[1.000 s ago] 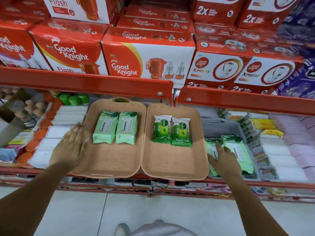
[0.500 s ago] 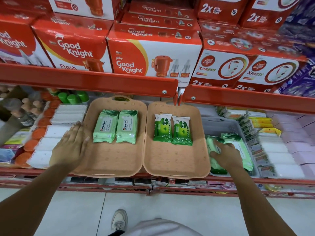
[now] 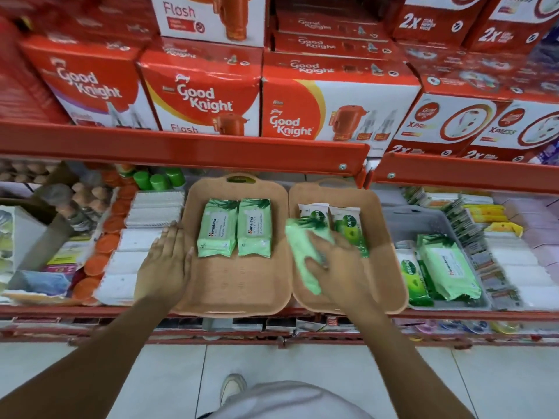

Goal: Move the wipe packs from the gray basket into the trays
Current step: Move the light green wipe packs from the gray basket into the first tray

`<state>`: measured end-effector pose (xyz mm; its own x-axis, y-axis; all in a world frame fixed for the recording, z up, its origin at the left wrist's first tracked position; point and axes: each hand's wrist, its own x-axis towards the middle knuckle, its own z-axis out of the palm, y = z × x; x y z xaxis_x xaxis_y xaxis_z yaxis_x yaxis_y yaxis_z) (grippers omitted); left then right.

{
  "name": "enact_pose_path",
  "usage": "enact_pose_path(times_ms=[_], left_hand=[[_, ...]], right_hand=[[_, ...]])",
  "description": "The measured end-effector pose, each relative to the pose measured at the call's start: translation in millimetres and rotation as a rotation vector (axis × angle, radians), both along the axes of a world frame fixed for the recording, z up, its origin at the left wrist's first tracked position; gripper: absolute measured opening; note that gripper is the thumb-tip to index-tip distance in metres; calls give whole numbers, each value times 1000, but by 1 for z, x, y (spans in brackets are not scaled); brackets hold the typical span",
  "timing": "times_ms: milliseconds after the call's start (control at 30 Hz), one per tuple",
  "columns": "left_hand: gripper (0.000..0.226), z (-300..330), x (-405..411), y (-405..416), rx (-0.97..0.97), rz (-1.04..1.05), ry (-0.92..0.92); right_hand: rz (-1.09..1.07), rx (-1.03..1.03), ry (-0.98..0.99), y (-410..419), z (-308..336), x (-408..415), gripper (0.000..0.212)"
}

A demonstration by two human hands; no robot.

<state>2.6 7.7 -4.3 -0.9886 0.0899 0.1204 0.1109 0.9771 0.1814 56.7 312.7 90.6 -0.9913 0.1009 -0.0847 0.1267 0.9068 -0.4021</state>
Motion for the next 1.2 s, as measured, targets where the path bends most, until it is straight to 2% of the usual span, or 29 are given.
enact_pose_path(times_ms=[100,267,400,567,700,867,1000,1067,1200], left_hand=[[62,-2,0,-1,14,12,-7],[56,-2,-1,1,40,22,-14],[54,-5,-3,-4,30,30,-22],[56,-8,-4,-7,5,20,-35],[57,-10,-4,-8,-2,4,-23],[57,-9,-3,-9,22,-1,12],[56,-9,-2,-10,19,-22,31],[56,-9,-3,-11,17,-23,38],[57,-9,-3,-8,12,-18,35]], right_hand=[[162,-48,-43,-72,-6,-10,56],[258,122,-80,-140,-47,-33,53],[305,165,-196,-163,-77,-33,60],[341,91,-176,-155,-76,-27,58],[242,28,0,-115,-54,-21,57],[-57,59,180,-9,-39,-8,53],[-297,142,135,93,-49,1,61],[-396,146,109,136,-60,2,57],[-499,235,-59,197,-72,1,62]])
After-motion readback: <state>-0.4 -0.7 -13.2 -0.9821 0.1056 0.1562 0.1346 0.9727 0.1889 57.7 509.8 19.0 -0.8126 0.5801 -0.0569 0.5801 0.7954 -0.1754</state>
